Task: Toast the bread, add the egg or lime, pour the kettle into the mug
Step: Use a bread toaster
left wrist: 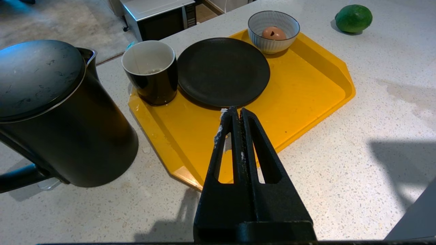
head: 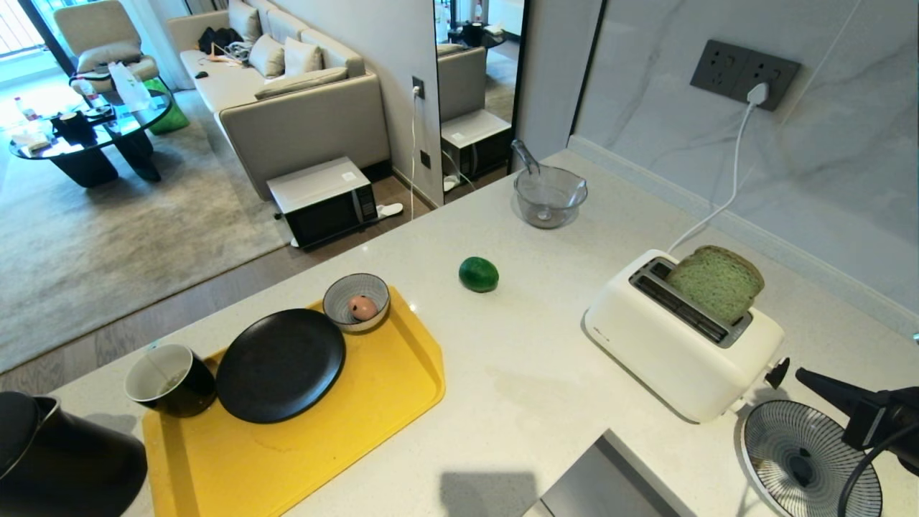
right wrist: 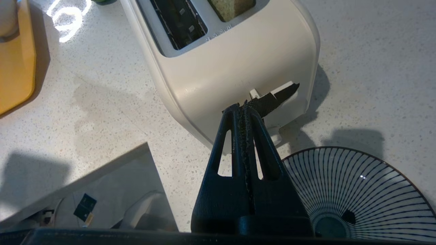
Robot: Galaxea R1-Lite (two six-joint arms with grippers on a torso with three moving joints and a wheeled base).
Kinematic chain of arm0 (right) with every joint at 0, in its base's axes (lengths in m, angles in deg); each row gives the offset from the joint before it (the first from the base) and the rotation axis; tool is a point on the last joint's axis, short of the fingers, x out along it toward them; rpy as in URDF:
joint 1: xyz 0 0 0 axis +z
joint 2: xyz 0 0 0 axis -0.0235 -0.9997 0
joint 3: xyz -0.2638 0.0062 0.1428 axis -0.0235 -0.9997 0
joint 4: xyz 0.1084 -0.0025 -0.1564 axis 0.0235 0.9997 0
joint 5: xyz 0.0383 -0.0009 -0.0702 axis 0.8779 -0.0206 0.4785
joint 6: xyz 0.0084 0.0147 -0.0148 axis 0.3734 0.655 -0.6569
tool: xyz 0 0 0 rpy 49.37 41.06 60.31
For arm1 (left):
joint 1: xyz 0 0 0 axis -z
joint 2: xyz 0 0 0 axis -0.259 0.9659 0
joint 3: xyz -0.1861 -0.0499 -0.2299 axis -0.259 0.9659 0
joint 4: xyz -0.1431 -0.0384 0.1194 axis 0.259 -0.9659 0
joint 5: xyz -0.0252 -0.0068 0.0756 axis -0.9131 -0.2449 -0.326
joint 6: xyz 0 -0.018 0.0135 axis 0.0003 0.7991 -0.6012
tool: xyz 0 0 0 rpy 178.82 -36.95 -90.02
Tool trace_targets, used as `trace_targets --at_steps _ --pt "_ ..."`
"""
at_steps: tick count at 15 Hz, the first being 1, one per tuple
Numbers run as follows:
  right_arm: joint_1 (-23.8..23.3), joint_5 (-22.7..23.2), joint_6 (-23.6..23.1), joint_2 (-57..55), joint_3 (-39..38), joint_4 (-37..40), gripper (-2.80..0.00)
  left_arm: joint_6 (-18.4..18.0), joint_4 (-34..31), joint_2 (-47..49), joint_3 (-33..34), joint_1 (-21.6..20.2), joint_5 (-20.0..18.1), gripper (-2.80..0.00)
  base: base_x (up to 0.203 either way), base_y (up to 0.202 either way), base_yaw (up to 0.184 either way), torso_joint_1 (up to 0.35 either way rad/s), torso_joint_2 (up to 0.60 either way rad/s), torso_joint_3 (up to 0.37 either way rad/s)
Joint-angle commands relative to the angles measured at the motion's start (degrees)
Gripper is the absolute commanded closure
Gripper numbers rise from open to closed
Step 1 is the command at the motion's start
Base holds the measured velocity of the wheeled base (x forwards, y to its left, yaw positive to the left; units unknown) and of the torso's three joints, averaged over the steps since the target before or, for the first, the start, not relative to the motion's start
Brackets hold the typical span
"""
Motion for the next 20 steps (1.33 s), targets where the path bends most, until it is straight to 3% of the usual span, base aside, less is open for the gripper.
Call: trace_targets --at_steps 1,20 --pt "0.0 0.3 0.1 -3.3 0.8 -0.5 0.00 0.0 0.0 -0.1 0.8 0.0 0.0 0.00 0.000 0.000 0.000 0.000 0.00 0.000" --pt "0.9 2.0 -0.2 -9.6 4.4 -0.4 0.00 0.0 0.0 -0.1 0.8 0.0 0.0 0.00 0.000 0.000 0.000 0.000 0.00 0.000"
